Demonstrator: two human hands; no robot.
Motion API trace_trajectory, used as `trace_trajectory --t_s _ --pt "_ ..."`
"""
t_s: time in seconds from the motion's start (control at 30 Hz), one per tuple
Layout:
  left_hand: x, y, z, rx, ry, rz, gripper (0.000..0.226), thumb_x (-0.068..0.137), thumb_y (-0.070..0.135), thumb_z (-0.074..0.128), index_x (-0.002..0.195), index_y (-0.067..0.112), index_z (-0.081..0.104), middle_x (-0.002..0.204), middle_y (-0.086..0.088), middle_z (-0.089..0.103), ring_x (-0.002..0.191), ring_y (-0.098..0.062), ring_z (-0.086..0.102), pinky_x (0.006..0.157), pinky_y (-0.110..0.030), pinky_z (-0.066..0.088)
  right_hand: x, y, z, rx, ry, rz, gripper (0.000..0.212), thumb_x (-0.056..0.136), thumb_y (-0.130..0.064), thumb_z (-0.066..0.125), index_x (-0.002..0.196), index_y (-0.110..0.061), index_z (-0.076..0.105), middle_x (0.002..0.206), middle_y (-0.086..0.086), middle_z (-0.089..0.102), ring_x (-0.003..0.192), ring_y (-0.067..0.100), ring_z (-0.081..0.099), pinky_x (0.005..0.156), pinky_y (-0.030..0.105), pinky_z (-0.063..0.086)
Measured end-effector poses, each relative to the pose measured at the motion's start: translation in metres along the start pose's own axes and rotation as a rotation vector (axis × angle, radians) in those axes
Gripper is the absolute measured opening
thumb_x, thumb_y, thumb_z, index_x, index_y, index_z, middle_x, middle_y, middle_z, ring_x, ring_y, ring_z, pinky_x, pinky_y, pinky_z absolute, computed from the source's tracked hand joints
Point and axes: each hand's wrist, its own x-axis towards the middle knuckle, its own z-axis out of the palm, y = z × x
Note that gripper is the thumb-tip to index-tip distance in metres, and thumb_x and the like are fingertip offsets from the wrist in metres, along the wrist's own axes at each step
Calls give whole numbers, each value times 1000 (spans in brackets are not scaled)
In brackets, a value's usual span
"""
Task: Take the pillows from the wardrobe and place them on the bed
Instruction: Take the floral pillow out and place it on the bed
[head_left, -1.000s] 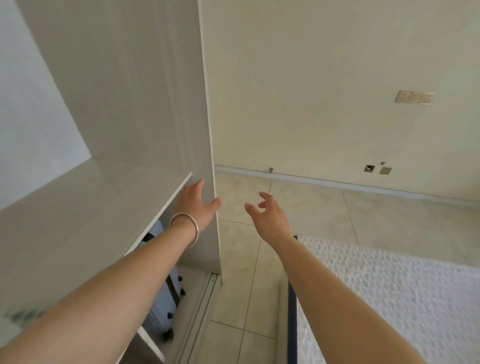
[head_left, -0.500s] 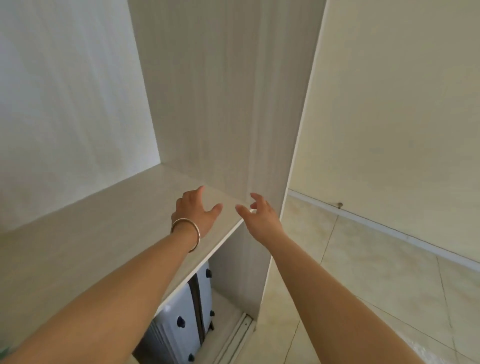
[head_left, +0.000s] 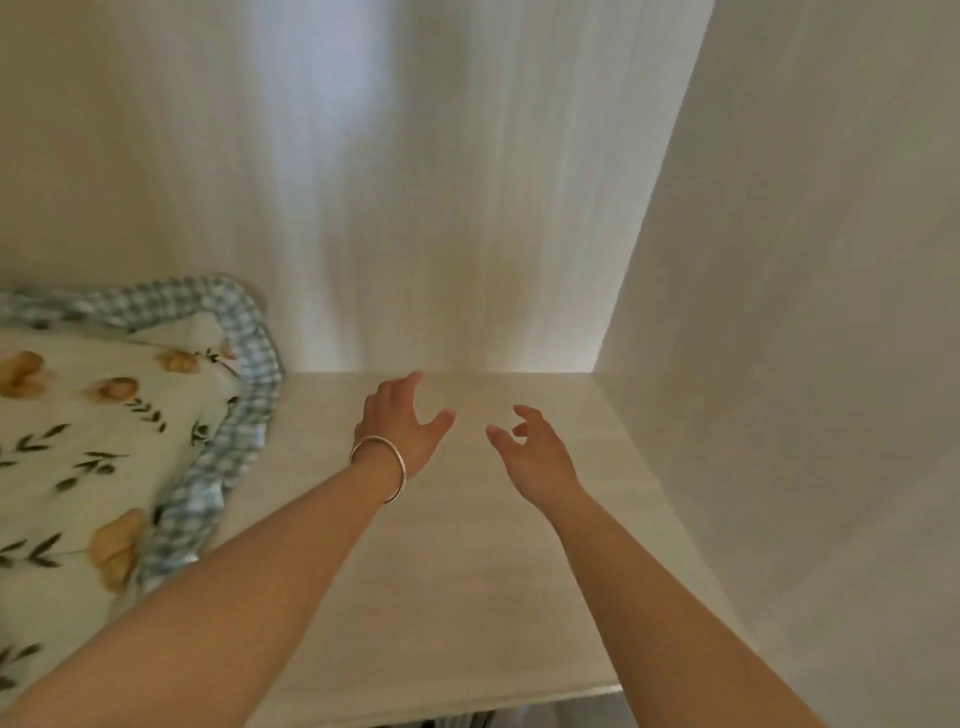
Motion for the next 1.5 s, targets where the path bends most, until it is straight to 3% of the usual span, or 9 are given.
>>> trace_trajectory --t_s 0.2,0.43,0.67,0.8,0.93,1.03,1.2,1.33,1.5 --pt "-9 -59 -47 26 213 -233 69 86 48 55 145 22 29 150 -7 29 139 -27 22 112 -41 25 38 -31 63 -36 -303 -134 57 89 -46 52 139 -23 38 133 5 50 123 21 47 104 37 38" --pt "-29 -129 -123 211 365 -493 68 87 47 53 145 21 27 149 -7 29 136 -27 25 107 -43 31 33 -78 146 -63 -570 -263 57 90 -46 50 141 -25 34 139 4 46 129 21 43 104 34 36" --pt "-20 -194 -186 357 403 -743 70 86 53 49 145 21 26 149 -9 30 134 -31 28 105 -47 33 31 -132 226 -70 -737 -319 61 89 -47 49 143 -22 32 145 6 42 130 25 43 106 39 37" --pt "-15 -221 -189 432 359 -820 68 88 53 44 145 22 25 148 -9 29 133 -30 27 102 -46 34 25 -153 272 48 -827 -189 67 88 -47 51 143 -15 30 141 9 47 124 26 50 104 42 41" --pt "-20 -248 -187 526 308 -970 63 87 55 40 142 24 31 144 -9 35 128 -31 33 101 -47 36 15 -158 313 66 -869 -4 63 90 -43 49 140 -7 36 139 10 48 125 29 47 94 29 38" --pt "-24 -262 -183 546 263 -974 60 83 57 41 137 31 38 144 -3 36 127 -30 34 103 -50 34 1 -157 335 177 -869 139 63 85 -39 58 134 -4 41 132 10 54 119 29 52 89 29 41" --pt "-27 -266 -181 541 266 -980 59 82 59 41 137 37 38 147 3 32 130 -28 31 105 -53 29 -10 -172 354 225 -826 289 102 58 -53 74 137 -2 33 131 15 53 119 33 51 100 42 44" --pt "-28 -260 -183 645 111 -929 60 83 62 38 139 41 32 147 3 29 129 -29 29 99 -53 34 -11 -171 360 170 -743 191 77 71 -32 73 131 1 36 127 17 55 114 33 55 93 37 49" --pt "-30 -246 -181 735 1 -773 56 88 60 35 140 42 28 144 2 31 126 -27 32 97 -46 34 4 -162 340 96 -663 90 56 79 -19 64 126 -3 39 120 14 57 108 31 57 82 32 50"
